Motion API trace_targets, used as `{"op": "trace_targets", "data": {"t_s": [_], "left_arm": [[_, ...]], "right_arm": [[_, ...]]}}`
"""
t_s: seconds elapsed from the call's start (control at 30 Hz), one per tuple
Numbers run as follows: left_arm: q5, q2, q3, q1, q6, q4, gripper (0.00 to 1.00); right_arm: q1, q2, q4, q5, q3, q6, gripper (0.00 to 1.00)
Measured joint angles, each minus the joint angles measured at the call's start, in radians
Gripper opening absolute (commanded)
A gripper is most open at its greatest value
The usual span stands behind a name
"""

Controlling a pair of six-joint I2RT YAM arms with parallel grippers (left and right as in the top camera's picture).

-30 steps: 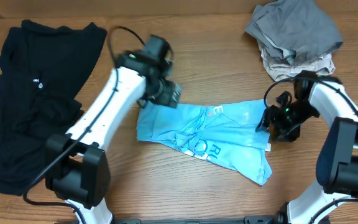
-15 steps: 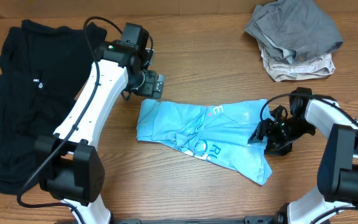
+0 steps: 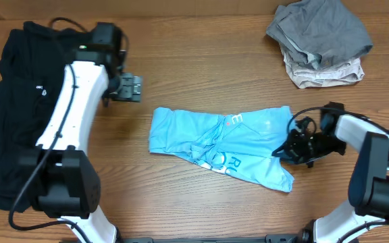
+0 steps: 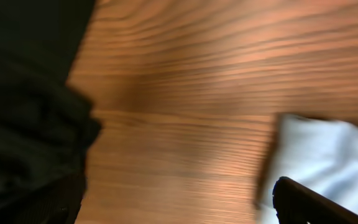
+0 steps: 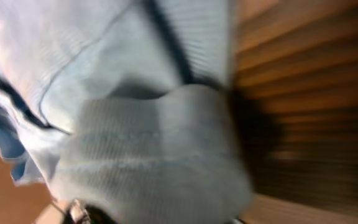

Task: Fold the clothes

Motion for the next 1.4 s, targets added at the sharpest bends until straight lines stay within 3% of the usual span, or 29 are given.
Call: {"op": "trace_targets", "data": {"t_s": [0.27, 0.53, 0.97, 1.4], "left_arm": [[-0.015, 0.0, 0.0, 0.154, 0.0, -0.032, 0.99], [-0.014, 0.0, 0.0, 0.174, 0.0, -0.035, 0.99], [0.032, 0.0, 0.0, 0.174, 0.0, -0.038, 1.0], [0.058, 0.0, 0.0, 0.174, 0.0, -0.037, 1.0]], "right_arm": [[-0.18, 0.014, -0.131, 0.064, 0.156, -0.038, 0.04], [-0.134, 0.014, -0.256, 0.098, 0.289, -0.065, 0.04], [0.267, -0.008, -0.32, 0.107, 0.446, 0.011, 0.04], [0.704, -0.049, -0.154, 0.158, 0.471, 0.226, 0.04]]}}
